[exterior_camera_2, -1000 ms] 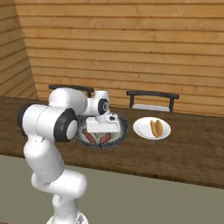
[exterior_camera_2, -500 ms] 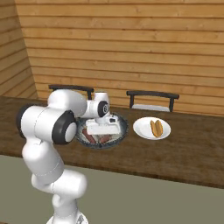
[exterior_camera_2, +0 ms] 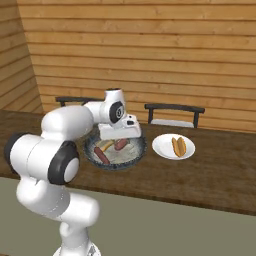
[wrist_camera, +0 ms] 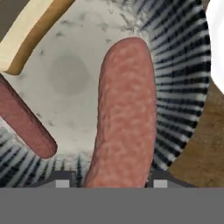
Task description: Place one bun and one sausage from the bowl on each plate.
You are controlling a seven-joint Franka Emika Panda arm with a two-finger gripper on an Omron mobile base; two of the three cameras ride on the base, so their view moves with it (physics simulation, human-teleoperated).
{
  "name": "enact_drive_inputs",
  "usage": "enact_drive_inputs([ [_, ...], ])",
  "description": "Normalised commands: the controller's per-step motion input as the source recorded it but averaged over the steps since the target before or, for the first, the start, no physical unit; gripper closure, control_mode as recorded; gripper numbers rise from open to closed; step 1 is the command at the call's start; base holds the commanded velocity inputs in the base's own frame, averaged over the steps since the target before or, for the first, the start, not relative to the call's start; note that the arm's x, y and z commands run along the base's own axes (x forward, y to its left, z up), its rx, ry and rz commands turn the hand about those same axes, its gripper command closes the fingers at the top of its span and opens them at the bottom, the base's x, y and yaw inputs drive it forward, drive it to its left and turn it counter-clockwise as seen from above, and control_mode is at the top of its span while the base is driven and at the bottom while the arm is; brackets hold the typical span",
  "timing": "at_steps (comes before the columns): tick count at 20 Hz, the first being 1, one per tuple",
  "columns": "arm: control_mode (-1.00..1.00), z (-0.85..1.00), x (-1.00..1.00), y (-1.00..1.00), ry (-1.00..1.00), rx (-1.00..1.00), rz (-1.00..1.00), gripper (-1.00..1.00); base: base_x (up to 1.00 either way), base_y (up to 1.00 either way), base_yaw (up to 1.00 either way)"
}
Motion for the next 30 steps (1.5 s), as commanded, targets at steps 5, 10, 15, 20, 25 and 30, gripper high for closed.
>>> enact_drive_inputs([
  [5,-1.0,0.33,0.11,-0.92,-0.2,-0.01,0.43,1.0,0.0,0.0,0.0],
  [10,-1.0,0.11,0.4,-1.0,-0.01,0.12,0.31,1.0,0.0,0.0,0.0],
  [15,-1.0,0.26,0.72,-0.63,0.12,0.29,0.0,1.0,0.0,0.0,0.0],
  [20,-1.0,-0.22,0.49,-0.08,0.0,0.07,0.02,1.0,0.0,0.0,0.0],
  [25,-1.0,-0.43,0.19,-0.05,-0.01,-0.06,0.1,1.0,0.0,0.0,0.0],
  [30,-1.0,-0.26,0.16,-0.07,0.0,-0.09,0.08,1.0,0.0,0.0,0.0],
])
